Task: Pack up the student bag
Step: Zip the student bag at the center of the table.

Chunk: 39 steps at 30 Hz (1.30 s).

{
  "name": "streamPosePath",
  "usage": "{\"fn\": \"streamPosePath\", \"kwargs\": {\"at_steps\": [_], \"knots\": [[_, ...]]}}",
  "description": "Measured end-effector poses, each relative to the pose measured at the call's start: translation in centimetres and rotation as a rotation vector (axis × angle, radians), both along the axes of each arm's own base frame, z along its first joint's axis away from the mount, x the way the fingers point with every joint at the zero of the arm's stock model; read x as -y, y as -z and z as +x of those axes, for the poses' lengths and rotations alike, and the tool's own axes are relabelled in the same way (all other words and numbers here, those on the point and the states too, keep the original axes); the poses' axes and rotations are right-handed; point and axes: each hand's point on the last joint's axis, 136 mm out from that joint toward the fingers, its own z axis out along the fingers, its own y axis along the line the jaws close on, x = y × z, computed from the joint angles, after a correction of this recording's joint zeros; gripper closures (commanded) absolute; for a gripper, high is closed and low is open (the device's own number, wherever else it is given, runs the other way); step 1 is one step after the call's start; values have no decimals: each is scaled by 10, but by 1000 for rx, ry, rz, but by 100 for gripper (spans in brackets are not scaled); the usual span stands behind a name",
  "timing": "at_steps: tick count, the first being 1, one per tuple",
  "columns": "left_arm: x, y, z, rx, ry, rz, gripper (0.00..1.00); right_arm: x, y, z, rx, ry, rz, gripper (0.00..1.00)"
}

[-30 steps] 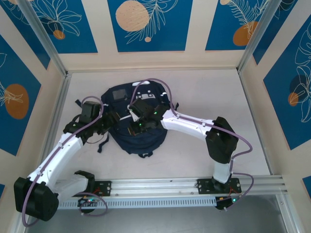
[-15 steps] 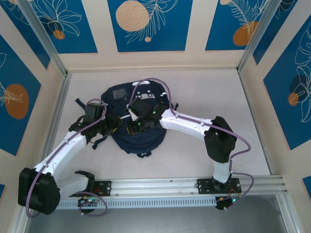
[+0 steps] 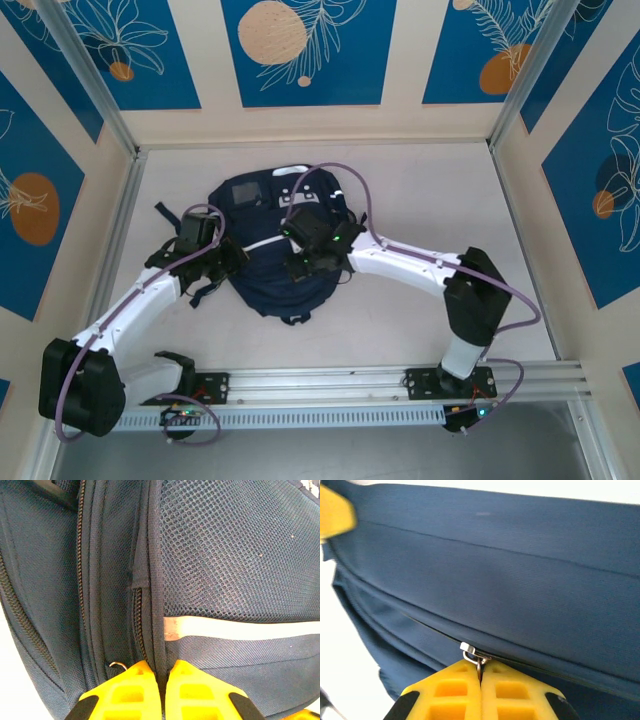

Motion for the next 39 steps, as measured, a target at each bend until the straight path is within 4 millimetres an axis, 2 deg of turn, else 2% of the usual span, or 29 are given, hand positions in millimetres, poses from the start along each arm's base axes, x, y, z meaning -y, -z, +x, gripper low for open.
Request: {"fn": "streamPosePath", "kwargs": {"at_steps": [5,8,9,15,19,24,28,33,35,39], "knots": [[-9,2,1,12,-3,66,100,53,-1,15,0,103,-35,100],[-13,-1,2,21,12,100,96,64,-3,21,0,133,-33,100],[-14,-3,2,26,18,113,91,63,-3,21,1,132,-30,100],[-36,-9,-2,17,2,244,58,42,-3,3,-17,56,-7,100],[-46,-14,-12,9,-26,275,49,11,-2,-10,-54,-18,25,100],[-41,-26,-15,42,-51,209,46,-30,-4,-23,-86,-98,78,100],[-28,-23,-16,41,-59,110,43,-57,-5,-29,-101,-139,116,100],[-15,-14,-17,13,-69,11,45,-66,-7,-32,-106,-151,134,100],[-13,-12,-15,5,-78,-4,49,-67,-8,-32,-107,-151,136,100],[-14,-9,-14,-14,-106,-14,64,-66,-7,-32,-106,-149,133,100]]}}
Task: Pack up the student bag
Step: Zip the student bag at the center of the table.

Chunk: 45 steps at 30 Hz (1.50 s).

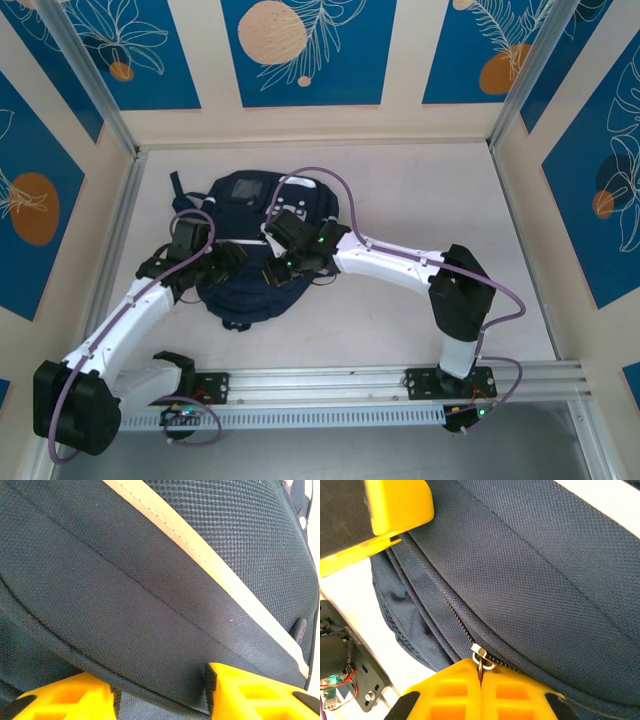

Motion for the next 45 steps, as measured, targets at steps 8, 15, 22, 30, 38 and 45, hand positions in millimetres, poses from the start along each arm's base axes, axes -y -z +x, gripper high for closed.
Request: {"fn": "streamPosePath", "kwargs": {"at_steps": [8,15,22,30,38,45], "knots": [[-7,4,2,-10,-43,25,98,15,9,3,72,7,-71,100],[-12,7,3,-6,-53,60,100,55,13,20,150,39,-157,100],[-12,7,4,7,-24,76,100,74,11,48,130,76,-152,100],[-11,6,5,28,15,101,100,77,14,66,45,101,-136,100],[-5,-6,8,66,95,118,100,87,13,70,17,136,-124,100],[31,-14,4,97,319,15,56,137,5,72,27,261,-91,100]]}}
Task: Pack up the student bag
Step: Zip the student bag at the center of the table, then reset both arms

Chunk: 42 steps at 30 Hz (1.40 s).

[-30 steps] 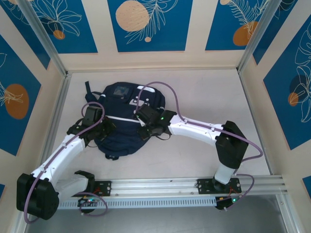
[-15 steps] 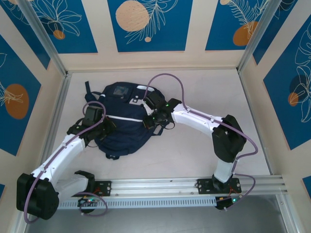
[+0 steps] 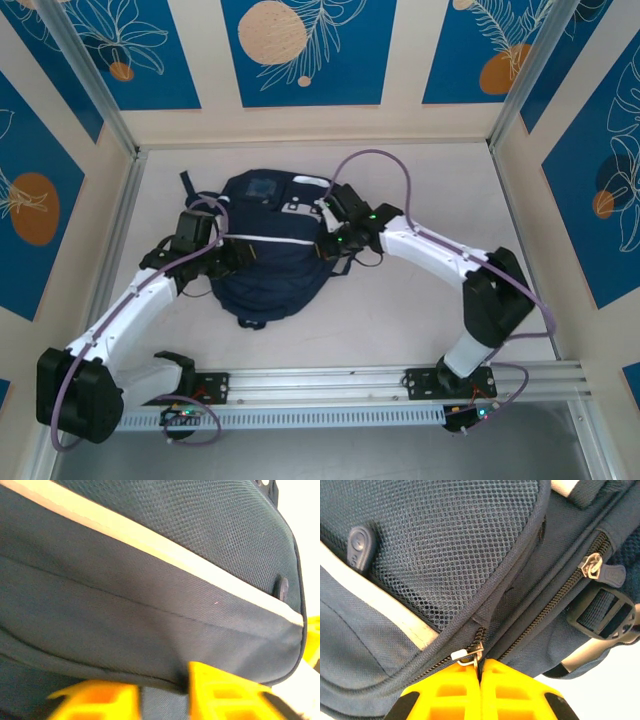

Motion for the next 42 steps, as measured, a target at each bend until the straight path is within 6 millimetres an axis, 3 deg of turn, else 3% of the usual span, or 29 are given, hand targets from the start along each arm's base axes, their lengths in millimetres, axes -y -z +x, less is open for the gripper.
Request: {"fn": "streamPosePath", "kwargs": {"at_steps": [4,7,10,16,19,23,26,29,32,37,42], "knots": [[1,-1,-2,4,40,15,38,59,4,1,-3,159,-50,96],[-2,-12,2,27,39,39,30,93,1,2,-10,266,-74,68],[-13,-30,12,73,5,100,21,109,-13,2,12,333,-69,41],[-54,-64,30,188,-145,296,0,135,-74,15,215,426,-17,1],[-78,-73,33,250,-223,401,0,164,-105,28,343,520,-13,1],[-112,-66,37,318,-337,543,0,213,-123,47,461,693,-38,1],[-141,-42,36,303,-422,651,0,253,-105,54,496,824,-100,1],[-164,-15,32,281,-477,740,0,290,-61,51,438,923,-162,1],[-174,-2,31,291,-492,789,0,315,-24,46,383,980,-210,1],[-182,10,39,370,-480,846,0,316,27,40,359,940,-260,1],[-182,20,46,443,-422,852,0,309,56,37,436,870,-274,1]]}}
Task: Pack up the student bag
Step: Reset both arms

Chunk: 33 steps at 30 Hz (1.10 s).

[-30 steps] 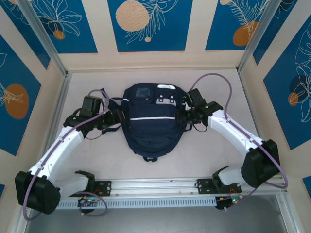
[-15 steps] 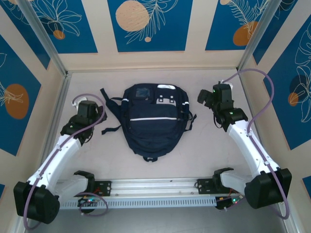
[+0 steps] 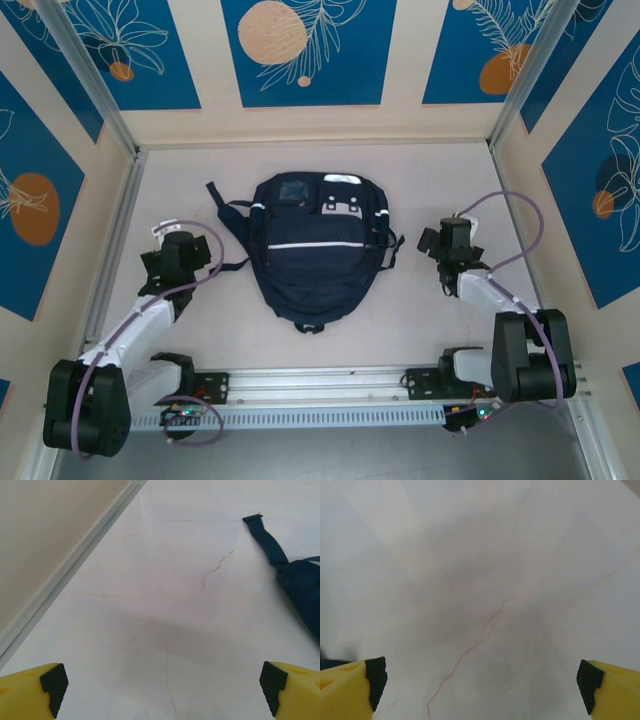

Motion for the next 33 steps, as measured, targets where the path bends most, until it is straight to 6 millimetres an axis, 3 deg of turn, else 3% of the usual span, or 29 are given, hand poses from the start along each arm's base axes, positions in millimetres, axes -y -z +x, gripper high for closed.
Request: {"fn": "streamPosePath", "kwargs": {"at_steps": [3,11,15,22,28,33], "knots": [[9,4,7,47,79,2,0,-6,6,4,33,-50,-17,1],[33,21,30,76,242,19,0,-26,-22,40,232,-195,-24,1],[39,29,39,76,285,19,0,-32,-22,51,274,-246,-16,1],[44,34,55,92,337,18,0,-40,-17,56,287,-303,8,1],[45,58,63,54,358,4,0,-43,-10,56,305,-328,19,1],[46,54,68,68,361,3,0,-43,-7,55,297,-324,16,1]]}}
